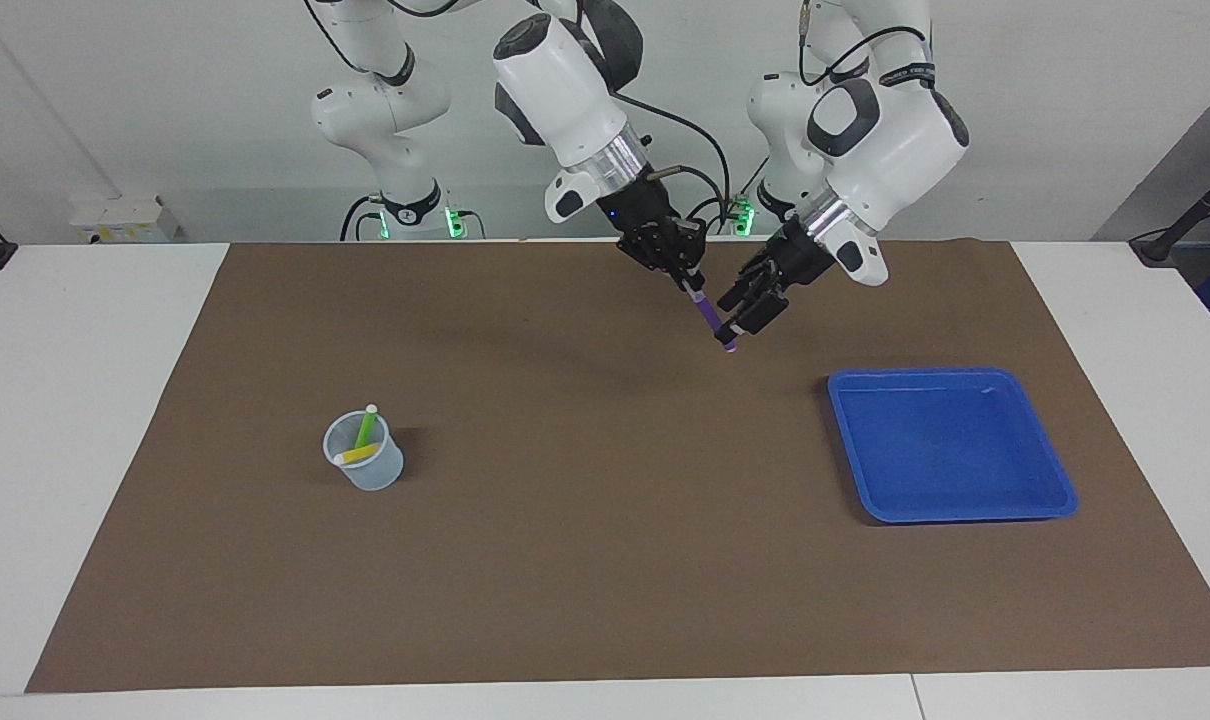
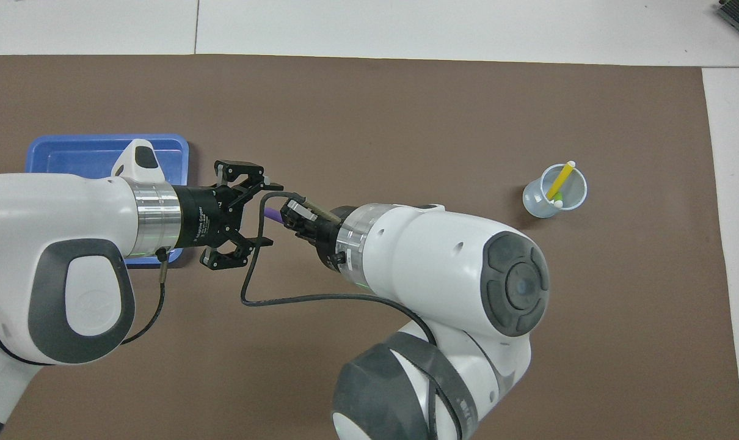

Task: Right arm passes pens to left for tray arrangement
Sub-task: 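Close the left gripper on the purple pen held by the right gripper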

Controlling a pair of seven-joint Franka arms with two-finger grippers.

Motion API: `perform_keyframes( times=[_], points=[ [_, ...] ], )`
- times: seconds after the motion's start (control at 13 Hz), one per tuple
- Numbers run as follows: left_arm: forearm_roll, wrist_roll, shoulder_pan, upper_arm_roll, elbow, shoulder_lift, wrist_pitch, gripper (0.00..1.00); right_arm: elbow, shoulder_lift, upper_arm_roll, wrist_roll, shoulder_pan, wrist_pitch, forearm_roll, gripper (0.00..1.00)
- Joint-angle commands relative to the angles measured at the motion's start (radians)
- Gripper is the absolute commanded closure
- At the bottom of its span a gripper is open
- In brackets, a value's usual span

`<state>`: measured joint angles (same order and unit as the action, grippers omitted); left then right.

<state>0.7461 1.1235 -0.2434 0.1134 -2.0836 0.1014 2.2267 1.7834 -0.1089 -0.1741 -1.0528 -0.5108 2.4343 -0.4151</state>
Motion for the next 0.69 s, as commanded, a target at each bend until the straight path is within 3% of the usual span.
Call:
perform_keyframes(
  times=[0.0,0.39,0.46,0.54,0.62],
  points=[
    [0.030,-0.019,-0.017,-0.012,-0.032,0.021,0.021,0.12,0.022,0.015,0.002,-0.003,-0.003,0.008,-0.030,1.00],
    [0.058,-0.018,-0.010,-0.012,-0.030,0.026,-0.019,0.12,0.022,0.014,0.001,-0.003,-0.003,0.009,-0.030,1.00],
    [0.056,-0.018,-0.013,-0.012,-0.030,0.026,-0.019,0.15,0.022,0.014,0.001,-0.001,-0.003,0.011,-0.030,1.00],
    [0.056,-0.019,-0.016,-0.012,-0.030,0.026,-0.019,0.26,0.022,0.012,0.001,-0.001,-0.002,0.011,-0.030,1.00],
    [0.056,-0.018,-0.016,-0.012,-0.030,0.026,-0.021,0.26,0.022,0.012,0.002,-0.001,-0.002,0.011,-0.030,1.00]
  ],
)
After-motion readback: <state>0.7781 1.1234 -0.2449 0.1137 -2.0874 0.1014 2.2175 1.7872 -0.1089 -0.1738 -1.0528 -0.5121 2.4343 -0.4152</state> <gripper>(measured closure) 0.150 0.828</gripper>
